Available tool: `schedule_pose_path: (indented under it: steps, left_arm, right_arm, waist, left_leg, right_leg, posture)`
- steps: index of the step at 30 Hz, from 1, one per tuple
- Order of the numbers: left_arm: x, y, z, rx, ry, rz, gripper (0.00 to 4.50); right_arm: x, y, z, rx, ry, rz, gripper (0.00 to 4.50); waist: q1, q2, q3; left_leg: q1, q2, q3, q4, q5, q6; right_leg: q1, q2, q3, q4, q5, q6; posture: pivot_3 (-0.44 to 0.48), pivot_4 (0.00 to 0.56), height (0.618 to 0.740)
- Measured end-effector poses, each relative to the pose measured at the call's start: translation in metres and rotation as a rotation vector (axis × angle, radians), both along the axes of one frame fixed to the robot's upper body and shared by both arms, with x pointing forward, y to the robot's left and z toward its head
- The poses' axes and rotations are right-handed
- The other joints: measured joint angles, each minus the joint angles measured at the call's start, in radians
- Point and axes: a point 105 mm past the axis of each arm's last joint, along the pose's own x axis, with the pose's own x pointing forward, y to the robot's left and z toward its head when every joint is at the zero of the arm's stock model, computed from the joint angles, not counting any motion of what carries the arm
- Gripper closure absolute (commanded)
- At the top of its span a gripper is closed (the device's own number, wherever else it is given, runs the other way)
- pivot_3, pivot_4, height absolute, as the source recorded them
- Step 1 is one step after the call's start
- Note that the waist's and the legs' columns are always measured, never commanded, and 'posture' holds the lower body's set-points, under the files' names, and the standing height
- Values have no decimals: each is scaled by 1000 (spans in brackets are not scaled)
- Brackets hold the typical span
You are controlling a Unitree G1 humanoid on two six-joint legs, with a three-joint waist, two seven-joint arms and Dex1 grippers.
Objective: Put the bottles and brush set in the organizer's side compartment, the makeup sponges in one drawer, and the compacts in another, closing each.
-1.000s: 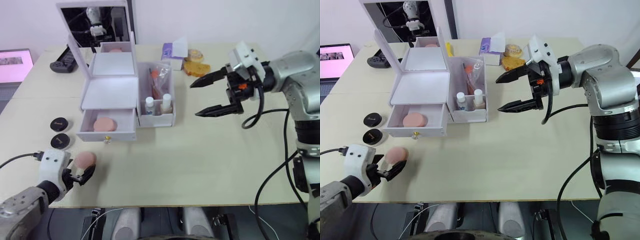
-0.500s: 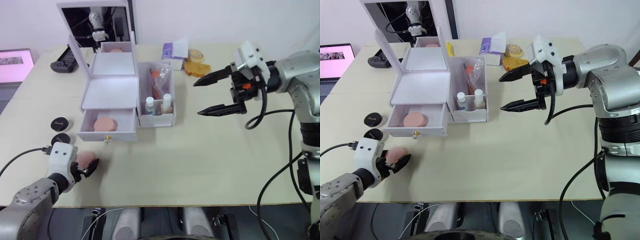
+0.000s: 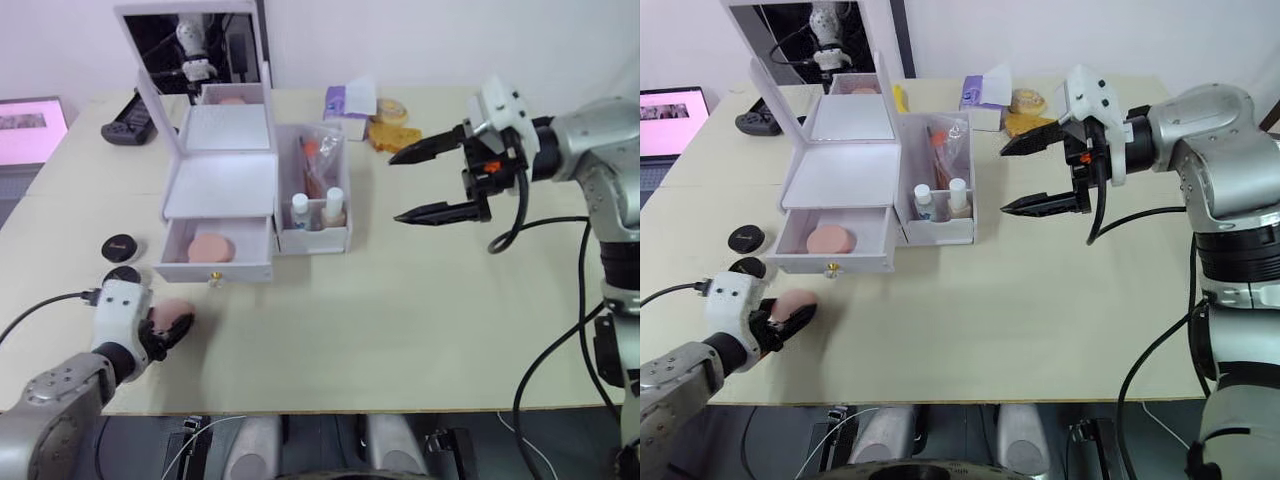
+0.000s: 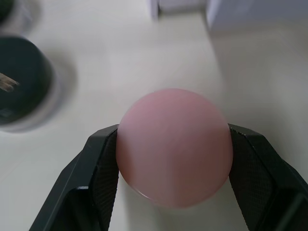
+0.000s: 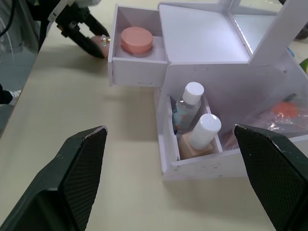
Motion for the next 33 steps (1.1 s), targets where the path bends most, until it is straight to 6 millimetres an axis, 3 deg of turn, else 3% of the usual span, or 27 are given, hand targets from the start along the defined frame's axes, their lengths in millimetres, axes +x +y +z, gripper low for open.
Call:
schedule_pose_path:
  steps: [5,12,16,22,28,33]
  left_arm:
    - [-9,14,34,52,-39,-44,1845]
    - [19,-3,110,127,-140,-242,1845]
    - [38,-33,135,108,-152,-396,1845]
    - [61,-78,128,21,-55,-612,1845]
    - [78,-91,118,60,26,-720,1845]
    - [80,-99,109,80,74,-793,1845]
  right_arm:
    - [1,0,-3,-4,34,20,0]
    - [-4,10,-3,-20,75,76,0]
    - [-7,9,-4,-13,79,65,0]
    - [-16,1,-8,-9,80,12,0]
    - [-26,-10,-7,15,77,-59,0]
    - [-31,-12,-9,33,79,-86,0]
  waist:
    - [9,0,0]
    - [2,0,0]
    - [2,0,1]
    - [2,0,1]
    - [1,0,1]
    - [2,0,1]
  left_leg:
    - [0,0,-1,1,0,0]
    - [0,-1,-1,1,1,-1]
    - [0,-1,-1,-1,1,-1]
    - [-1,-1,-1,-1,1,-1]
    - [-1,-1,-1,-1,1,-1]
    - [-1,-1,-1,-1,1,-1]
  right_leg:
    - [1,0,0,0,-2,-3]
    - [1,0,-1,0,0,0]
    - [0,0,-1,1,1,2]
    - [0,1,-1,1,2,4]
    - [-1,1,0,1,2,4]
    - [-1,1,0,1,1,4]
  posture:
    - [0,150,740]
    - [0,150,740]
    - [0,150,740]
    - [0,150,740]
    - [0,150,740]
    - [0,150,740]
